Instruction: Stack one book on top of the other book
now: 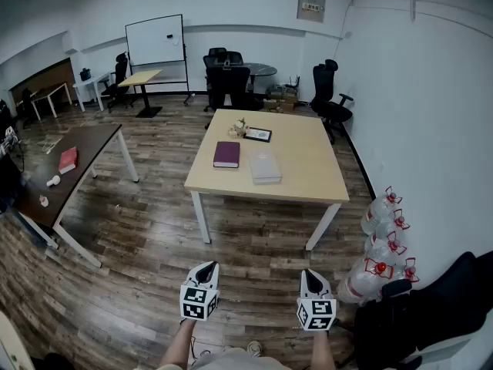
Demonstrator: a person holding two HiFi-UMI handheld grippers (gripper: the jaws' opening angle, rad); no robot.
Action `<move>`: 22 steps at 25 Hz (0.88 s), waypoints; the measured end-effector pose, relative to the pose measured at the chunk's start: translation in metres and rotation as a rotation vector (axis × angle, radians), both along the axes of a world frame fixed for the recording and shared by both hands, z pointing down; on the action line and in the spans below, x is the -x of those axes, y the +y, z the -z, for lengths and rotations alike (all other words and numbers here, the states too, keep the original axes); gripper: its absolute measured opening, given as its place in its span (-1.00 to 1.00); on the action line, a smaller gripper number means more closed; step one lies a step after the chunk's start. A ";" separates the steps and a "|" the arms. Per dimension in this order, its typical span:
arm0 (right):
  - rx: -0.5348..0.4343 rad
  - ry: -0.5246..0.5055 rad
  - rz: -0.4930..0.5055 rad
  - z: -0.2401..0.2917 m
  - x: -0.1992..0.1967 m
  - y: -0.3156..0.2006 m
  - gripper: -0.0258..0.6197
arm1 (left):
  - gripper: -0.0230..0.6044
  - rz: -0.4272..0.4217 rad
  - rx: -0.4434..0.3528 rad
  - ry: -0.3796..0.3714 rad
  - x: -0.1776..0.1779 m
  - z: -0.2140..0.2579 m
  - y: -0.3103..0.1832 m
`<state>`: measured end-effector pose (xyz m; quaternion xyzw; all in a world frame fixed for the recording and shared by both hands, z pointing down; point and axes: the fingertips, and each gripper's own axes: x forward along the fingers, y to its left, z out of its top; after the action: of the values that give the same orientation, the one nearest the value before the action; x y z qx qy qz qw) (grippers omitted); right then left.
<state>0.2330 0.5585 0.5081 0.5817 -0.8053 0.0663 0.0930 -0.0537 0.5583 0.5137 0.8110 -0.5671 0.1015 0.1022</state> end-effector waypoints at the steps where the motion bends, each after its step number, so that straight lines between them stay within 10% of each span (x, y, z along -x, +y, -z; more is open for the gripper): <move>1: 0.000 0.002 0.002 -0.001 0.001 -0.001 -0.91 | -0.89 0.001 0.000 0.001 0.000 0.000 -0.001; 12: 0.006 -0.001 0.097 -0.004 0.017 -0.004 -0.89 | -0.85 -0.056 0.007 0.031 -0.005 -0.004 0.000; 16: -0.013 0.011 0.198 -0.006 0.036 -0.003 0.13 | 0.20 -0.161 0.039 0.038 -0.025 -0.014 0.000; 22: -0.018 0.030 0.205 -0.011 0.041 -0.002 0.51 | 0.25 -0.169 0.023 0.045 -0.031 -0.014 0.005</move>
<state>0.1916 0.5565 0.5186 0.4980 -0.8597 0.0407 0.1062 -0.0222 0.5629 0.5280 0.8567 -0.4931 0.0981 0.1151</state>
